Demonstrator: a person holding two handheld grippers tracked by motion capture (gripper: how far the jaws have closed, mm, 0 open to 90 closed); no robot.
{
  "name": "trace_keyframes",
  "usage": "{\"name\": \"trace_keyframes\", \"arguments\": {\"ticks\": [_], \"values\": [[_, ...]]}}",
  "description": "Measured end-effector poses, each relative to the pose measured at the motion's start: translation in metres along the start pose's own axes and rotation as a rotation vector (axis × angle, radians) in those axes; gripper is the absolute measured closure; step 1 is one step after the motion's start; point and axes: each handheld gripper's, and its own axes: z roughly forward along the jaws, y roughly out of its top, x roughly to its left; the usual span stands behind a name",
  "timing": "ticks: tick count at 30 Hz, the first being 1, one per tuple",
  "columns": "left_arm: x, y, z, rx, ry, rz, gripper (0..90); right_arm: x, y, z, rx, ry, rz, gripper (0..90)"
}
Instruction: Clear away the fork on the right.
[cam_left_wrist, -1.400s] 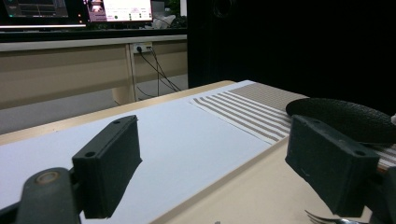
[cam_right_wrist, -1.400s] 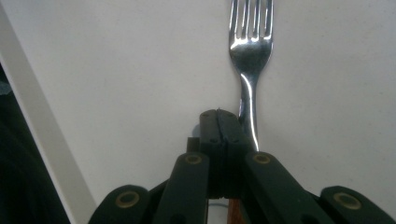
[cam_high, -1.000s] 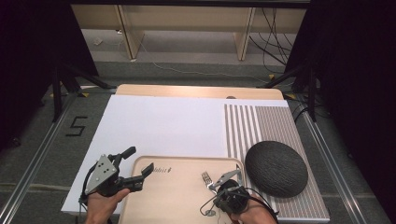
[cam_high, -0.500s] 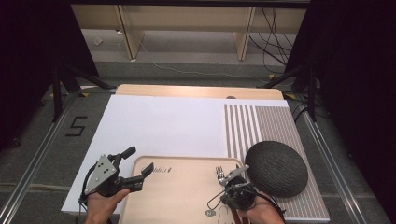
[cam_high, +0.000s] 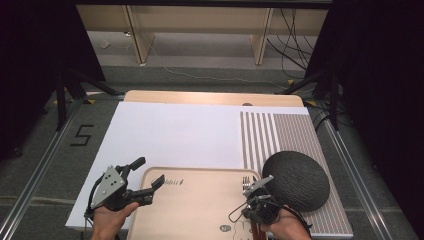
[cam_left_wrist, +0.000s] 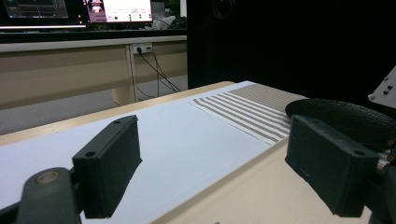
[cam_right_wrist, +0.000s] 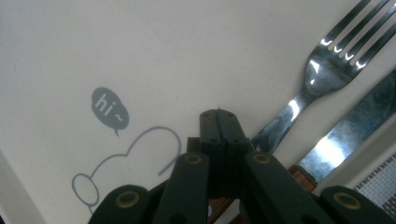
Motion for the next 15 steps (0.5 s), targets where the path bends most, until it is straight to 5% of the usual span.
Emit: {"name": "trace_keyframes", "arguments": {"ticks": [12, 15], "values": [[-0.0001, 0.0002, 0.0000, -0.001, -0.001, 0.001, 16.8, -0.0041, -0.0024, -0.0022, -0.004, 0.008, 0.025, 89.7], [0.0000, 0.0001, 0.0001, 0.000, -0.001, 0.001, 16.9, -0.0042, -0.0024, -0.0043, -0.016, 0.031, 0.028, 77.9]]}}
